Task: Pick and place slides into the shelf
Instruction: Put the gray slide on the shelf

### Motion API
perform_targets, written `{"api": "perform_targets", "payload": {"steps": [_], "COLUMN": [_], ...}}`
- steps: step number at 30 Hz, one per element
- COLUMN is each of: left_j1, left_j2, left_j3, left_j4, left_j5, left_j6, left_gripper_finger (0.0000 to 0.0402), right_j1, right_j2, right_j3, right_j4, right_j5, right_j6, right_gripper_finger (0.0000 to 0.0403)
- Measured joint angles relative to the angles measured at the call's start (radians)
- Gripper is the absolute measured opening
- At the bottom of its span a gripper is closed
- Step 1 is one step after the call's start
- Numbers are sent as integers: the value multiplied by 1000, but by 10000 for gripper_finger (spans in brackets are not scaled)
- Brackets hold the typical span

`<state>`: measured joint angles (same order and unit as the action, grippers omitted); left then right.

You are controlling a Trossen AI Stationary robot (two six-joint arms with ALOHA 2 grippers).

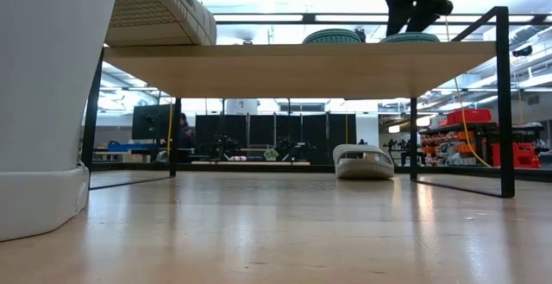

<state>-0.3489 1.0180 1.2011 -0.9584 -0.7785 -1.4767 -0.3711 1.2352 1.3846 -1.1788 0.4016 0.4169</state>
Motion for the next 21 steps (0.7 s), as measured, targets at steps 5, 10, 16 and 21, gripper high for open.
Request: {"api": "perform_targets", "payload": {"steps": [5, 10, 16, 21], "left_j1": [80, 201, 419, 600], "left_j2": [0, 0, 0, 0], "left_j3": [0, 0, 0, 0], "left_j4": [113, 153, 169, 235], "left_j5": [17, 64, 225, 414], "left_j6": [133, 257, 400, 566], "left_gripper_finger": [286, 286, 286, 286], "right_j1": [-192, -391, -557, -617], "right_j2": [0, 17, 131, 287], "right_j3": [0, 0, 0, 0], "right_j4": [91, 236, 244, 200], "right_j5": [-68, -302, -552, -674], "right_j6": [-85, -132, -174, -185], "right_gripper_finger": [293, 293, 293, 293]}}
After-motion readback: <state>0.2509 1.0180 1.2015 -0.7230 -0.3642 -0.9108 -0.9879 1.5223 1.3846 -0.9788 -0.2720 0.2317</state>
